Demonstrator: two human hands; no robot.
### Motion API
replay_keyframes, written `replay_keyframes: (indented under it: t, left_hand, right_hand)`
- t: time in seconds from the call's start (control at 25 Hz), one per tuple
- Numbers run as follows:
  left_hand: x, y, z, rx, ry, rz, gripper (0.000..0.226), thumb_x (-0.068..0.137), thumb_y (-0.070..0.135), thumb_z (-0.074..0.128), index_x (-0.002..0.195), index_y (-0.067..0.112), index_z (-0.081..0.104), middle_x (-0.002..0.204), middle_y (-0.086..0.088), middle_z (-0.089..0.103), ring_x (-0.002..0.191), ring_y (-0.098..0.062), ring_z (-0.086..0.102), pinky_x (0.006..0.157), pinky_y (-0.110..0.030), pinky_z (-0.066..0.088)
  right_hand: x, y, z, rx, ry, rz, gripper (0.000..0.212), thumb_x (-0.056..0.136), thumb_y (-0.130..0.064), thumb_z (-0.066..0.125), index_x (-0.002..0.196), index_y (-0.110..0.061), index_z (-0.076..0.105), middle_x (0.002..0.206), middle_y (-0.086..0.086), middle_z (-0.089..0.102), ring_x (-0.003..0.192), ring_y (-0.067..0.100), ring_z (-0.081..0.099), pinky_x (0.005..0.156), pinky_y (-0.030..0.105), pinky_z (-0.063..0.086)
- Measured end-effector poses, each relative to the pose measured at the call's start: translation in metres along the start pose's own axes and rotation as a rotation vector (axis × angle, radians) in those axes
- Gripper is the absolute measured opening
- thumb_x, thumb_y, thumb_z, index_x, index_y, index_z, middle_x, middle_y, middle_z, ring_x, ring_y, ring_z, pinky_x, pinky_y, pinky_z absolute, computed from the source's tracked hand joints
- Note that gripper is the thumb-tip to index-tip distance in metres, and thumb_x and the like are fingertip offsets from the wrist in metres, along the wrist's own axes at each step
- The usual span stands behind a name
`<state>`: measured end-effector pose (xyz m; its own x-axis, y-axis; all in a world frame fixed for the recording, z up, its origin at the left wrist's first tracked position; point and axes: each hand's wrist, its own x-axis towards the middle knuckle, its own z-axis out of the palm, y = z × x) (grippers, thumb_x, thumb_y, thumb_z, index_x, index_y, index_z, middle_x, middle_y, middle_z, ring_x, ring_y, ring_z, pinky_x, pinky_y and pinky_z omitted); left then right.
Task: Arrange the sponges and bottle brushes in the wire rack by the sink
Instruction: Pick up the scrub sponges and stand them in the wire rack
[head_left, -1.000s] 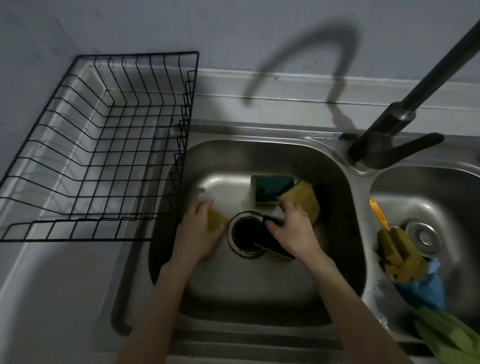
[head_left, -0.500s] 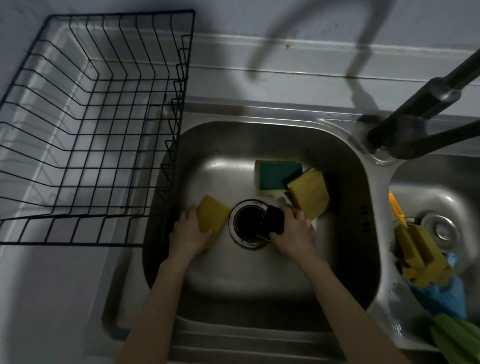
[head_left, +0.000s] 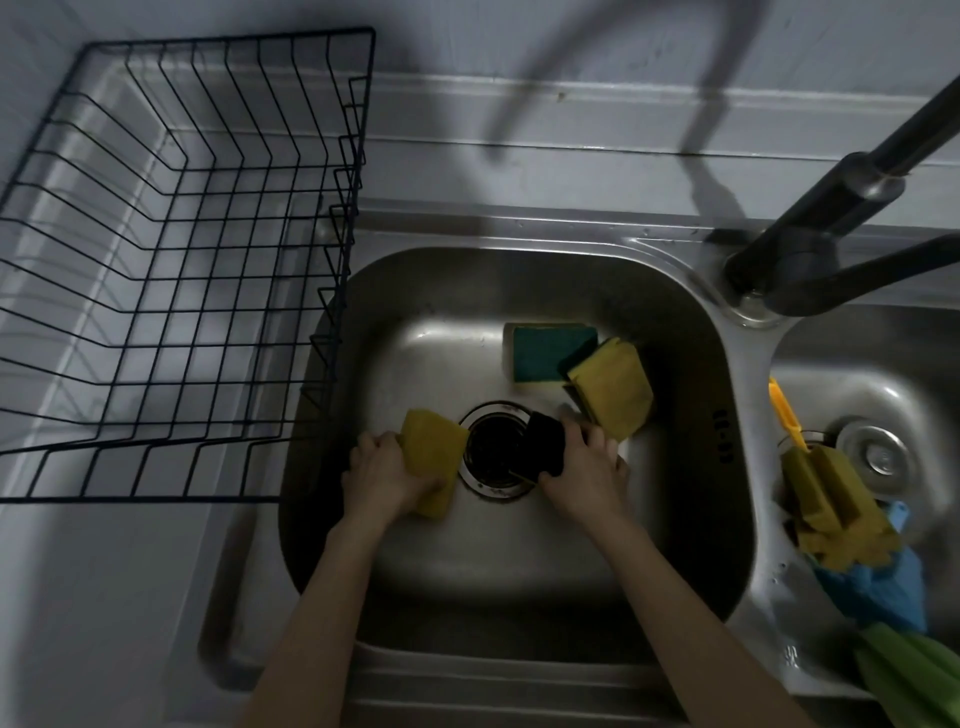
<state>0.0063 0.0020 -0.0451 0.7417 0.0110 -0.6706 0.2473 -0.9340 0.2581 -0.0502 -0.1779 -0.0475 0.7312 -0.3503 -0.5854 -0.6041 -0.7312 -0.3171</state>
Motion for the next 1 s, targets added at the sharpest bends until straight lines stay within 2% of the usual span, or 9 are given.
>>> replay_keyframes:
  t: [0.24,0.4,0.52,0.72,1.0]
  left_hand:
    - [-0.006,0.005,-0.005,-0.162,0.071,0.022,0.078,0.072,0.027,0.073,0.13,0.006,0.026,0.137,-0.02,0.034,0.126,-0.039,0.036,0.103,-0.05,0.034]
    - [-0.013,0.012,-0.011,-0.256,0.064,0.087,0.07,0.077,0.022,0.068,0.131,0.008,0.026,0.133,-0.02,0.047,0.119,-0.039,0.048,0.094,-0.043,0.042]
    - [-0.021,0.017,-0.014,-0.239,0.105,0.168,0.07,0.078,0.025,0.067,0.134,0.01,0.027,0.136,-0.018,0.046,0.122,-0.037,0.046,0.095,-0.04,0.041]
    - [-0.041,0.029,-0.024,-0.305,0.153,0.268,0.065,0.077,0.027,0.067,0.13,0.009,0.033,0.129,-0.018,0.05,0.116,-0.033,0.049,0.081,-0.031,0.038]
    - [-0.086,0.046,-0.051,-0.321,0.292,0.461,0.072,0.081,0.032,0.062,0.14,0.016,0.021,0.141,-0.009,0.041,0.126,-0.028,0.042,0.097,-0.036,0.037]
  right_hand:
    - [-0.006,0.005,0.003,-0.01,-0.017,-0.022,0.086,0.081,-0.035,0.061,0.147,-0.022,0.008,0.152,0.013,0.018,0.139,0.034,0.018,0.112,0.046,0.023]
    - [-0.013,0.002,-0.002,0.076,0.018,0.027,0.085,0.081,-0.042,0.06,0.147,-0.024,0.01,0.146,0.016,0.026,0.136,0.035,0.023,0.109,0.048,0.027]
    - [-0.02,-0.002,-0.011,0.127,0.069,0.054,0.085,0.081,-0.048,0.058,0.148,-0.023,0.012,0.143,0.015,0.031,0.135,0.035,0.026,0.109,0.047,0.027]
    - [-0.036,-0.004,-0.037,0.211,0.145,0.002,0.084,0.081,-0.042,0.06,0.147,-0.023,0.013,0.145,0.015,0.031,0.136,0.036,0.025,0.11,0.05,0.025]
    - [-0.067,-0.012,-0.071,0.301,0.278,-0.075,0.085,0.081,-0.042,0.061,0.148,-0.021,0.013,0.146,0.015,0.031,0.137,0.035,0.026,0.109,0.051,0.027]
